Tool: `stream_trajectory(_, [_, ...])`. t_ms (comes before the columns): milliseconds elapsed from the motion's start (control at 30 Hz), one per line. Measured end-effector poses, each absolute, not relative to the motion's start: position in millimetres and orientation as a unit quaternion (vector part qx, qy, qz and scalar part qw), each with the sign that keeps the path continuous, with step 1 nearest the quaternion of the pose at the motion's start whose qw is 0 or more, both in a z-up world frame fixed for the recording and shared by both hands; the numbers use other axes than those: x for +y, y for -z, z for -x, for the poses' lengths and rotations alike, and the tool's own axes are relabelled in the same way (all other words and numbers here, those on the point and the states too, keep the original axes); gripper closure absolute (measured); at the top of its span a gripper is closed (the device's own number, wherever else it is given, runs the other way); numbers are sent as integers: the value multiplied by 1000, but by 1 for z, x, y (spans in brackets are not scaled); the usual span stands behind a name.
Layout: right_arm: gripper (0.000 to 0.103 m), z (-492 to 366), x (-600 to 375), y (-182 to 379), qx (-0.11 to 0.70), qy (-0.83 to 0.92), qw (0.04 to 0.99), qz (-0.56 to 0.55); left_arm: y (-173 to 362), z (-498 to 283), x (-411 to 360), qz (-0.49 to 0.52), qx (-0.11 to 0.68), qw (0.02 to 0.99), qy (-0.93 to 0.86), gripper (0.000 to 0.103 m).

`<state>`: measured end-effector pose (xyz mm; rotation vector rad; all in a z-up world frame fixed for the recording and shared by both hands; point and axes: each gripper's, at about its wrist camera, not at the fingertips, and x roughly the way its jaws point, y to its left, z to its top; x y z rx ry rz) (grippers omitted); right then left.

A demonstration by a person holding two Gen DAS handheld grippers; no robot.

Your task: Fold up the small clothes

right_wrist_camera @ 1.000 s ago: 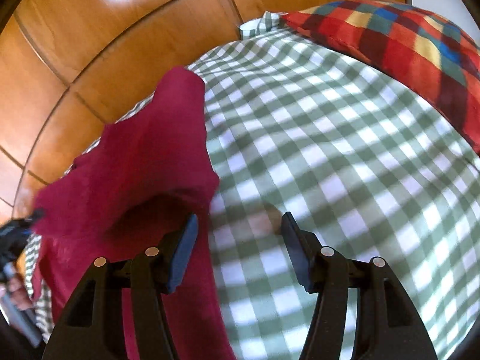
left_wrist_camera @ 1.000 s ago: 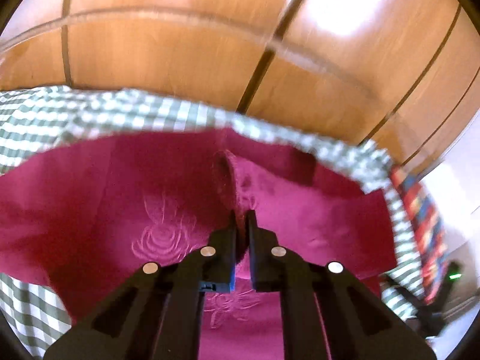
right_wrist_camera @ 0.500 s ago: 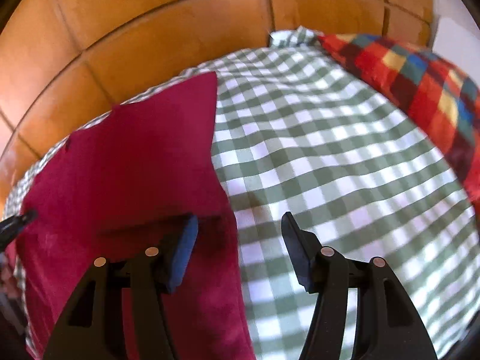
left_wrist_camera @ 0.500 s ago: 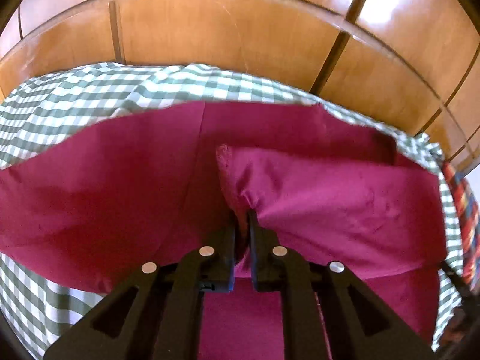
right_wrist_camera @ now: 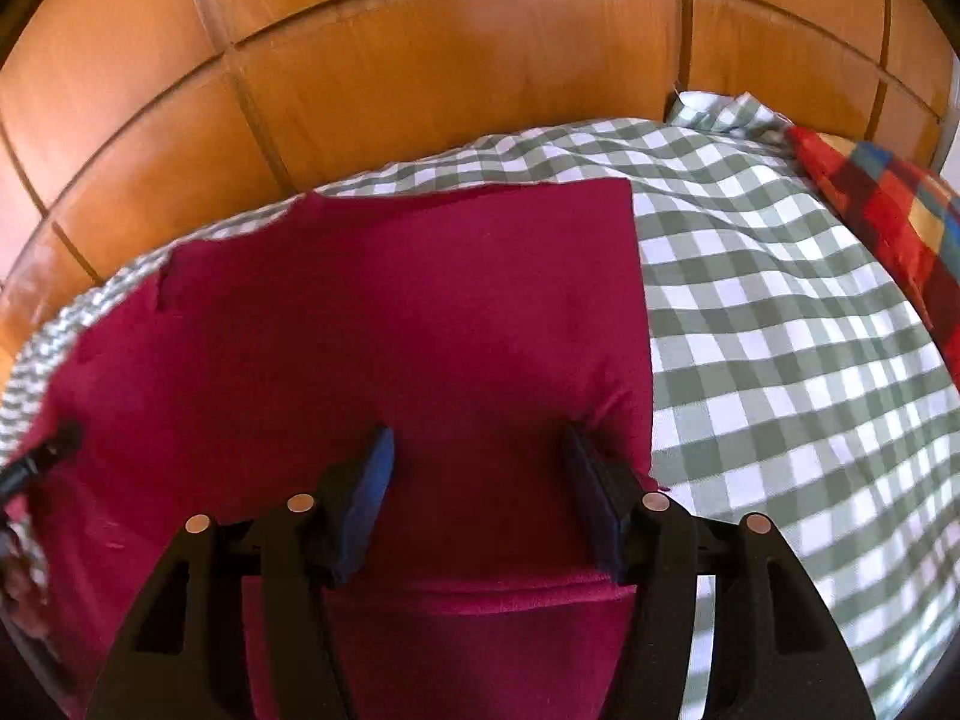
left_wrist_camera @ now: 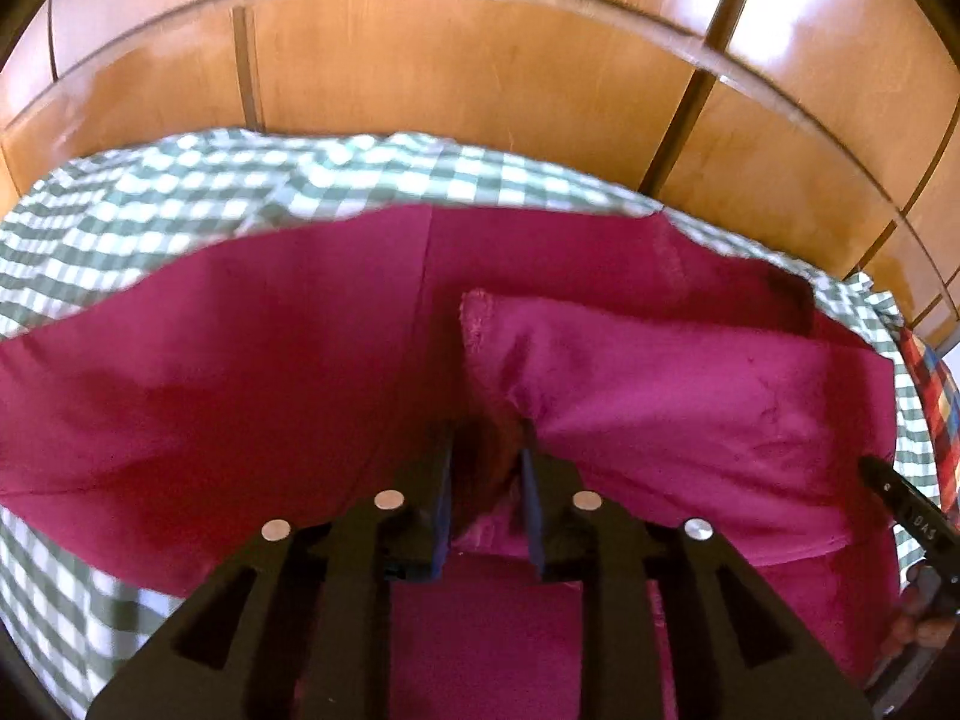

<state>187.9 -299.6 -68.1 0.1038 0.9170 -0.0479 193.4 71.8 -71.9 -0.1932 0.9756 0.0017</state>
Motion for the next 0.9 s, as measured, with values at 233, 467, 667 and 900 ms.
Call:
stream_trajectory(233, [41, -177, -292, 70, 428, 35, 903, -26, 71, -181, 73, 110, 460, 881, 0, 73])
stream_trajectory(467, [36, -183, -286, 72, 431, 57, 901, 4, 54, -116, 122, 186, 431, 883, 3, 65])
stream_trajectory(667, [36, -184, -288, 70, 429, 59, 901, 7, 53, -49, 233, 287, 394, 869, -85, 56])
stream_trajectory(900, [34, -183, -287, 69, 427, 65, 902, 14, 57, 5, 366, 373, 336, 833, -235, 49])
